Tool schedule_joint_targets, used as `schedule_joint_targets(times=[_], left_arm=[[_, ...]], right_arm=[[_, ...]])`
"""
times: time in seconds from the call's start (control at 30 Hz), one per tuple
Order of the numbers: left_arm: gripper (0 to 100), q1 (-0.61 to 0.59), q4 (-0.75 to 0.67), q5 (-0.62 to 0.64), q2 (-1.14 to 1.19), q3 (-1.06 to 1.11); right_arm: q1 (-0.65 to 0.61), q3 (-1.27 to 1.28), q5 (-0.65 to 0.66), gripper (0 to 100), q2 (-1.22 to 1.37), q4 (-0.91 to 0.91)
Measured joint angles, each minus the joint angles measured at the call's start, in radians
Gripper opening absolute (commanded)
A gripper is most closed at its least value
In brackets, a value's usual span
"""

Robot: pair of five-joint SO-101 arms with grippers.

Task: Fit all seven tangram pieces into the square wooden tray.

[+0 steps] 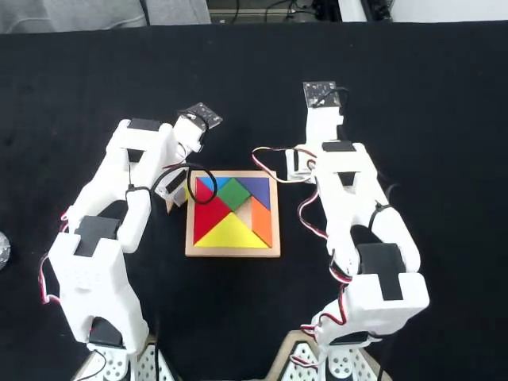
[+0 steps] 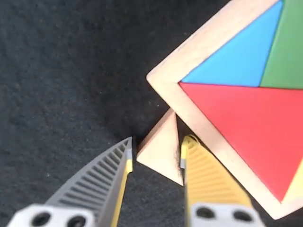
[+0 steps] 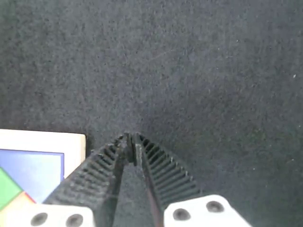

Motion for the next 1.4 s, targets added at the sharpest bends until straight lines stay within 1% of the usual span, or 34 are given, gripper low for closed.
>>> schedule_joint_targets(times=[0.17,0.23,0.3,0.53,0.7,0.77,0.83,0.93,1.03,1.13,1.2,1.27,1.4], left_arm=[[14,0.003,0.003,0.002,0.000,0.000],[14,0.003,0.025,0.003,0.000,-0.002],[14,0.003,0.048,0.034,0.000,-0.011],[14,0.002,0.187,0.227,-0.008,-0.058],[14,0.003,0.296,0.351,-0.172,-0.071],[14,0.025,0.344,0.408,-0.273,-0.072],[14,0.071,0.384,0.483,-0.364,-0.072],[14,0.176,0.384,0.620,-0.445,-0.038],[14,0.318,0.304,0.740,-0.454,0.048],[14,0.404,0.127,0.862,-0.454,0.164],[14,0.430,-0.002,0.953,-0.439,0.215],[14,0.436,-0.087,1.033,-0.423,0.242],[14,0.436,-0.130,1.079,-0.416,0.256]], right_arm=[[0.000,0.000,0.000,1.1,0.000,0.000],[0.000,0.000,0.000,1.1,0.000,0.000],[0.000,0.000,0.000,1.1,0.000,0.000],[0.000,0.000,0.000,1.1,0.000,0.000],[0.000,0.000,0.000,1.1,0.000,0.000],[0.000,0.000,0.000,1.1,0.000,0.000],[0.000,0.000,0.000,1.1,0.000,0.000],[0.012,0.000,0.002,1.1,0.000,0.000],[0.057,0.000,0.000,1.1,0.000,0.000],[0.078,0.000,0.000,1.1,0.000,0.000],[0.083,0.000,0.000,1.1,0.000,0.000],[0.084,0.000,0.000,1.1,0.000,0.000],[0.084,0.000,0.000,1.1,0.000,0.000]])
